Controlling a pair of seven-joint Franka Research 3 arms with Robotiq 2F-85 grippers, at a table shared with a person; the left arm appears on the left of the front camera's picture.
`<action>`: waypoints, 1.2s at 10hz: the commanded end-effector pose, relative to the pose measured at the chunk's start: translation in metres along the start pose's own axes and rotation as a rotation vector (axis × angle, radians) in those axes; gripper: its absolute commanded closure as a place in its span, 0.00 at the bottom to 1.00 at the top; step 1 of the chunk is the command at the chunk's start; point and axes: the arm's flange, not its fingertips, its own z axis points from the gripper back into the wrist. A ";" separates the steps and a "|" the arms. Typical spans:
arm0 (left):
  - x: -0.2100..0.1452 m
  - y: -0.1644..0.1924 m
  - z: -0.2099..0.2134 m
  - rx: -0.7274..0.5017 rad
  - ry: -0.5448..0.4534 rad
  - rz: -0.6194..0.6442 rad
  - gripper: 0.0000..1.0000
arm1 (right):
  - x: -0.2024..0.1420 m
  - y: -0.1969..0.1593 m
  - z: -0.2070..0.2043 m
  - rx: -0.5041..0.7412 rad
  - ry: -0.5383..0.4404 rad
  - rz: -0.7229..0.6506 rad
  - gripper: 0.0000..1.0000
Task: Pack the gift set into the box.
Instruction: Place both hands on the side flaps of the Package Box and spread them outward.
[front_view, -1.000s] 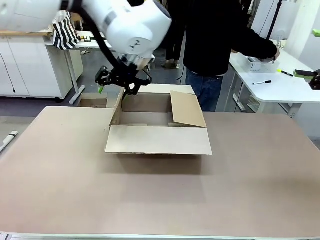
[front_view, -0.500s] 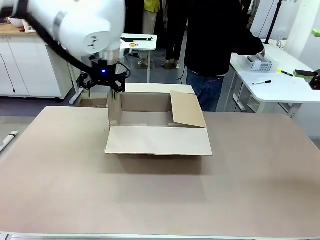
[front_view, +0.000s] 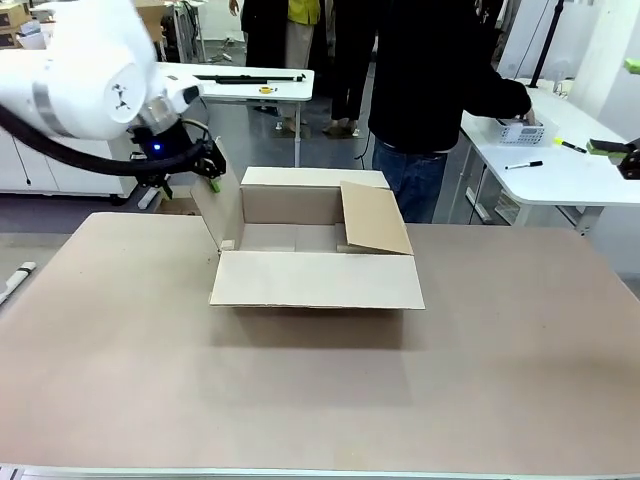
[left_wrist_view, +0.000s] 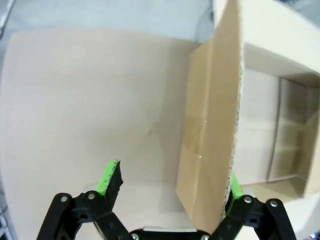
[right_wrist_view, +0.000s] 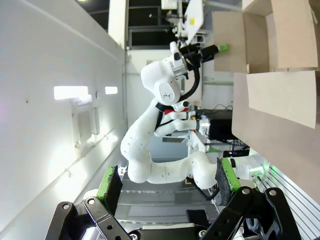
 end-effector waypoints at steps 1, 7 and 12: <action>-0.010 0.034 0.004 -0.235 -0.001 -0.109 0.00 | 0.001 0.001 0.000 0.009 0.005 0.018 0.00; 0.000 0.011 0.002 -0.087 -0.031 -0.028 0.00 | 0.000 0.000 0.000 0.000 0.000 0.000 0.00; 0.000 0.011 0.002 -0.087 -0.031 -0.028 0.00 | 0.051 0.009 -0.220 -0.657 0.192 0.299 0.00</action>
